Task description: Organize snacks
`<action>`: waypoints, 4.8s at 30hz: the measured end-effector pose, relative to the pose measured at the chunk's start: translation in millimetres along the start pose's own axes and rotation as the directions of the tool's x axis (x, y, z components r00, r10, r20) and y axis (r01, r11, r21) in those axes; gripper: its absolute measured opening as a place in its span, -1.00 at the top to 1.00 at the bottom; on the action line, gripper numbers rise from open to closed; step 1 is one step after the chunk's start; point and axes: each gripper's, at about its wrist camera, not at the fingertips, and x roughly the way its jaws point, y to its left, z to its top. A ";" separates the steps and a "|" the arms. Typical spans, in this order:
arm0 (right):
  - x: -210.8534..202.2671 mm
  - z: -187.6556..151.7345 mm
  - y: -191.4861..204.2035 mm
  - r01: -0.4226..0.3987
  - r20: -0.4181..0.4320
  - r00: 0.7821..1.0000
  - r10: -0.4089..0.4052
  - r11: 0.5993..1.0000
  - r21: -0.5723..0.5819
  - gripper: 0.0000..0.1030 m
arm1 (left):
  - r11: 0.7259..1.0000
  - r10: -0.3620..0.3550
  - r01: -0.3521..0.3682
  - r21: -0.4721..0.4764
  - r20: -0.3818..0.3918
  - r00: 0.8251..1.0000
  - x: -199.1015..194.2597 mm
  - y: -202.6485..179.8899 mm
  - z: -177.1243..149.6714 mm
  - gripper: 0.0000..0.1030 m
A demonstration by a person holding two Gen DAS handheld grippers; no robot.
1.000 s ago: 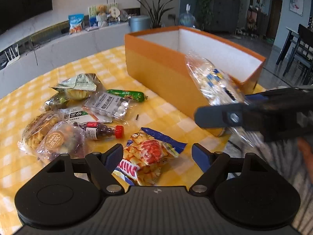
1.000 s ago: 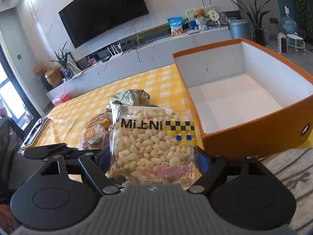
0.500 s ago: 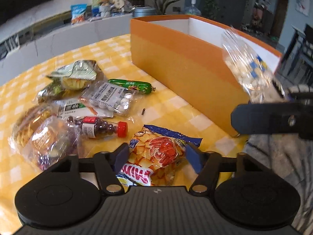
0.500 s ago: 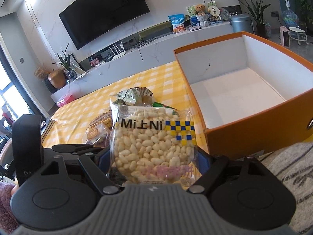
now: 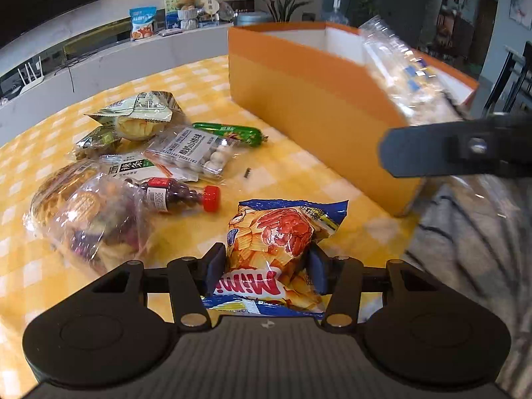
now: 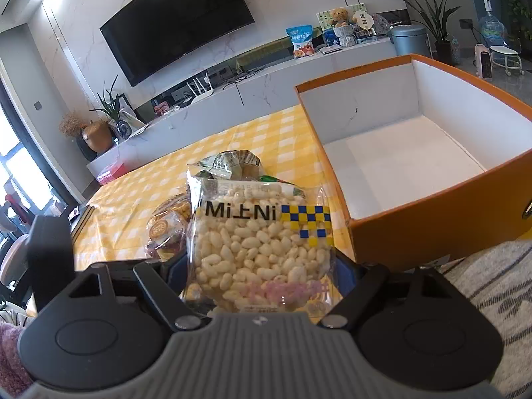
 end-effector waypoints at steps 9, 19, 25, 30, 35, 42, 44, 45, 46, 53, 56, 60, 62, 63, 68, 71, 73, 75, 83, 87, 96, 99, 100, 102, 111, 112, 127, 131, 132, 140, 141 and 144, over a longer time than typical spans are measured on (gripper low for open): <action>-25.4 8.2 -5.9 -0.076 0.117 0.991 0.071 0.996 0.038 -0.57 | 0.989 -0.099 0.119 -0.092 0.194 0.976 -63.5 3.4 21.2 -0.15; -88.7 30.8 -47.0 0.060 0.296 0.950 -0.102 0.987 0.149 -0.57 | 0.939 -0.269 0.321 -0.128 0.309 0.912 -60.3 -15.0 99.3 -0.15; -118.6 35.0 -75.8 0.118 0.366 0.908 -0.203 0.963 0.241 -0.57 | 0.866 -0.391 0.445 -0.228 0.244 0.887 -1.9 -34.1 141.3 -0.15; -119.3 33.9 -84.1 0.101 0.374 0.905 -0.200 0.958 0.269 -0.57 | 0.886 -0.371 0.400 -0.234 0.157 0.915 43.1 -47.1 159.0 -0.14; -108.9 33.5 -90.0 0.101 0.349 0.916 -0.198 0.955 0.279 -0.57 | 0.922 -0.352 0.363 -0.135 0.100 0.931 61.7 -60.4 164.9 -0.10; -96.5 33.9 -90.6 0.117 0.316 0.926 -0.206 0.954 0.277 -0.57 | 0.969 -0.244 0.245 -0.007 0.050 0.968 62.6 -84.7 149.8 -0.07; -95.3 34.6 -92.2 0.120 0.311 0.928 -0.206 0.954 0.276 -0.57 | 0.974 -0.225 0.225 0.004 0.054 0.973 59.8 -87.4 145.1 -0.10; -95.5 34.1 -92.9 0.120 0.308 0.929 -0.206 0.954 0.276 -0.57 | 0.976 -0.217 0.217 0.013 0.053 0.975 59.1 -87.7 143.2 -0.11; -94.6 35.1 -93.4 0.121 0.306 0.929 -0.206 0.954 0.275 -0.57 | 0.975 -0.221 0.220 0.029 0.061 0.973 57.6 -88.7 141.1 -0.10; -85.3 42.2 -92.3 0.140 0.275 0.937 -0.213 0.955 0.263 -0.57 | 0.972 -0.226 0.219 0.090 0.071 0.972 46.8 -91.2 135.2 -0.13; -77.5 49.9 -87.1 0.157 0.257 0.942 -0.218 0.958 0.238 -0.57 | 0.968 -0.234 0.225 0.110 0.074 0.969 46.9 -89.8 134.3 -0.13; -70.6 52.7 -82.6 0.172 0.236 0.946 -0.222 0.961 0.214 -0.57 | 0.968 -0.212 0.198 0.155 0.082 0.974 43.4 -92.1 129.3 -0.13; -66.3 54.1 -80.7 0.189 0.222 0.947 -0.233 0.961 0.202 -0.57 | 0.969 -0.201 0.186 0.165 0.076 0.977 42.1 -92.7 129.0 -0.11; -64.5 55.1 -79.7 0.196 0.218 0.947 -0.237 0.961 0.197 -0.57 | 0.969 -0.197 0.184 0.163 0.072 0.978 41.7 -91.6 129.2 -0.09; -51.8 61.5 -76.4 0.216 0.191 0.950 -0.247 0.962 0.169 -0.57 | 0.973 -0.208 0.199 0.116 0.071 0.976 38.3 -78.5 128.0 0.05; -43.7 65.0 -73.9 0.236 0.170 0.951 -0.258 0.962 0.140 -0.57 | 0.973 -0.213 0.204 0.112 0.080 0.974 36.5 -71.0 125.5 0.05; -36.8 66.0 -72.5 0.247 0.147 0.954 -0.263 0.962 0.120 -0.57 | 0.974 -0.201 0.190 0.119 0.083 0.976 35.0 -70.2 123.9 0.05; -29.0 70.8 -71.6 0.254 0.117 0.958 -0.263 0.963 0.091 -0.57 | 0.976 -0.193 0.182 0.120 0.086 0.977 33.5 -70.4 122.9 0.05; -8.1 84.5 -71.6 0.284 0.058 0.957 -0.283 0.958 -0.019 -0.57 | 0.964 -0.263 0.251 0.089 0.164 0.951 -1.2 -53.6 108.1 -0.44; 7.4 84.9 -73.6 0.293 -0.013 0.956 -0.294 0.954 -0.059 -0.57 | 0.976 -0.216 0.205 0.079 0.176 0.960 -17.5 -44.8 96.0 -0.46; 38.8 84.7 -80.0 0.301 -0.207 0.925 -0.317 0.948 -0.105 -0.57 | 0.983 -0.162 0.174 -0.062 0.162 0.973 -20.1 -16.6 86.1 -0.52; 43.6 83.0 -76.4 0.327 -0.231 0.906 -0.354 0.933 -0.149 -0.57 | 0.983 -0.158 0.170 -0.074 0.150 0.976 -18.2 -12.7 85.4 -0.52; 44.7 81.7 -75.8 0.330 -0.238 0.901 -0.361 0.930 -0.161 -0.57 | 0.983 -0.157 0.169 -0.074 0.143 0.977 -17.3 -12.6 85.9 -0.52; 46.4 78.4 -74.5 0.347 -0.245 0.889 -0.386 0.919 -0.186 -0.57 | 0.985 -0.149 0.160 -0.071 0.140 0.979 -17.9 -10.1 82.8 -0.52; 48.3 73.3 -71.4 0.421 -0.253 0.844 -0.473 0.876 -0.235 -0.58 | 0.988 -0.151 0.154 -0.023 0.120 0.981 -23.2 -7.2 76.0 -0.52; 49.4 73.7 -71.1 0.421 -0.258 0.842 -0.474 0.876 -0.235 -0.59 | 0.987 -0.154 0.157 -0.022 0.119 0.981 -23.2 -6.7 75.3 -0.52; 14.7 89.7 -37.5 0.501 -0.056 0.850 -0.525 0.835 -0.227 -0.94 | 0.963 0.084 -0.060 -0.264 0.080 0.993 -71.1 70.7 63.6 -0.59; 2.1 100.3 8.2 0.422 0.051 0.906 -0.420 0.883 -0.205 -0.94 | 0.909 0.180 -0.137 -0.393 0.076 0.981 -88.2 108.6 49.6 -0.61; 0.1 100.5 21.0 0.389 0.072 0.921 -0.383 0.898 -0.206 -0.94 | 0.899 0.185 -0.140 -0.415 0.072 0.980 -90.4 116.6 46.7 -0.62; 65.1 70.7 124.3 0.154 -0.015 0.985 -0.172 0.913 -0.377 -0.94 | 0.855 0.167 -0.121 -0.504 0.048 0.985 -90.5 154.4 31.4 -0.62; 77.7 61.8 131.6 0.140 -0.043 0.985 -0.170 0.910 -0.389 -0.94 | 0.854 0.166 -0.120 -0.506 0.047 0.985 -90.4 156.5 28.3 -0.62; 118.7 37.0 144.8 0.114 -0.106 0.980 -0.165 0.919 -0.378 -0.94 | 0.842 0.153 -0.113 -0.528 0.033 0.988 -86.8 165.7 20.1 -0.62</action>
